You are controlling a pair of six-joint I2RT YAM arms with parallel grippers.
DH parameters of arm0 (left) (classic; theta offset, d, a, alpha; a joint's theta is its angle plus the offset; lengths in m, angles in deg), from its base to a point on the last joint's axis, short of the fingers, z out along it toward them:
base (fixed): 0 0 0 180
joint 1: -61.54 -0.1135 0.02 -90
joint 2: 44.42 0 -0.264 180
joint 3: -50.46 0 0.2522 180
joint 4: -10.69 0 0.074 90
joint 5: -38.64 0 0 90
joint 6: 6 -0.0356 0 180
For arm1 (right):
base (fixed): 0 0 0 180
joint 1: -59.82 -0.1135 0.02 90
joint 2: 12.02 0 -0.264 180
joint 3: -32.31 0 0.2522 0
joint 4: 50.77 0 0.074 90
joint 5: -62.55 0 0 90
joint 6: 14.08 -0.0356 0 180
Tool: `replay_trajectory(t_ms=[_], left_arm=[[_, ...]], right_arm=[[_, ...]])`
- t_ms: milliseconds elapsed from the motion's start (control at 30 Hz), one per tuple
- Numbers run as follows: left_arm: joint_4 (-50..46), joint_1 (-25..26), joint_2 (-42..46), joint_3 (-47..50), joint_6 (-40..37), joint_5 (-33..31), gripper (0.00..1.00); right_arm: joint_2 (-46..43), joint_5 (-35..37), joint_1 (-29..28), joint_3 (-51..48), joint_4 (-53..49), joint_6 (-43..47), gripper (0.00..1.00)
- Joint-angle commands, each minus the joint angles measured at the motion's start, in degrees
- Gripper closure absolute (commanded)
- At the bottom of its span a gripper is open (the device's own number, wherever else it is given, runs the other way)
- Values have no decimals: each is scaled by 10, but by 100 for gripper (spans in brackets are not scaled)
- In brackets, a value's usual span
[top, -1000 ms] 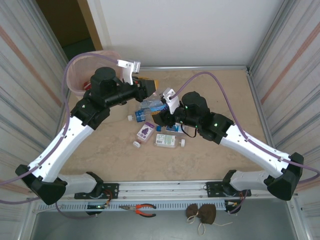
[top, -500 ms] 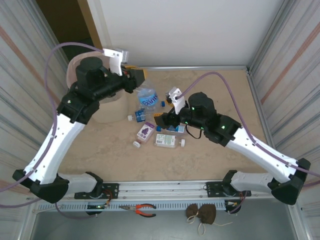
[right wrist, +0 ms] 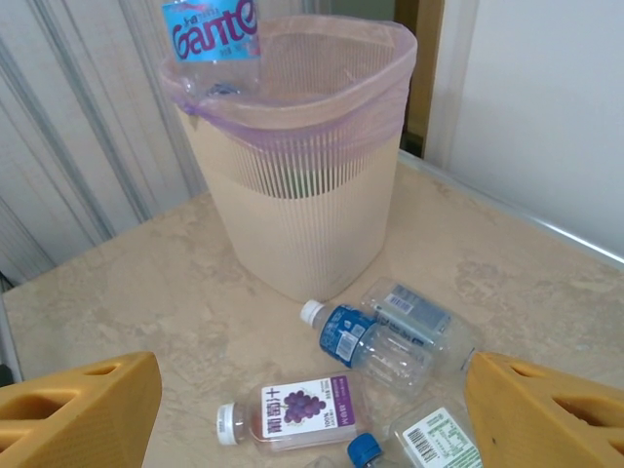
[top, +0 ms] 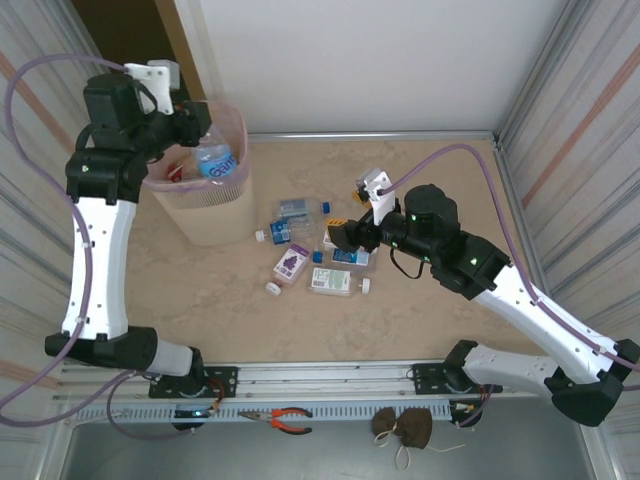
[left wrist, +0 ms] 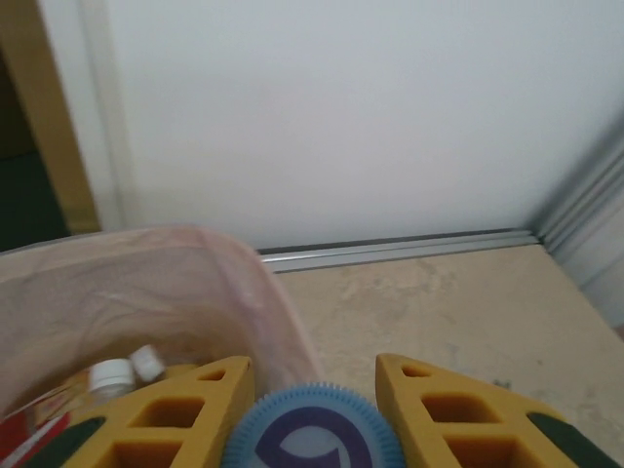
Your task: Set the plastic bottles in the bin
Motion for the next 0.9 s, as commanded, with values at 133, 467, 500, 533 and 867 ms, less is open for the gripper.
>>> replay_trajectory(t_ms=[133,467,500,533,867], left_arm=[[8,-94,-52,-56,-36,54,79],[-45,-132,-148,-95,-88,5,80],[-51,-132,-153,-93,-93,1,80],[-56,-132,-160,-89,-97,-3,80],[-116,-131,-205,-32,-105,-19,81]], right_arm=[[-7,9,4,3,-9,2,20],[-6,8,5,-4,-10,1,20],[-6,6,6,-4,-9,1,20],[-3,5,6,-4,-8,1,20],[5,-11,14,-6,-4,2,20]])
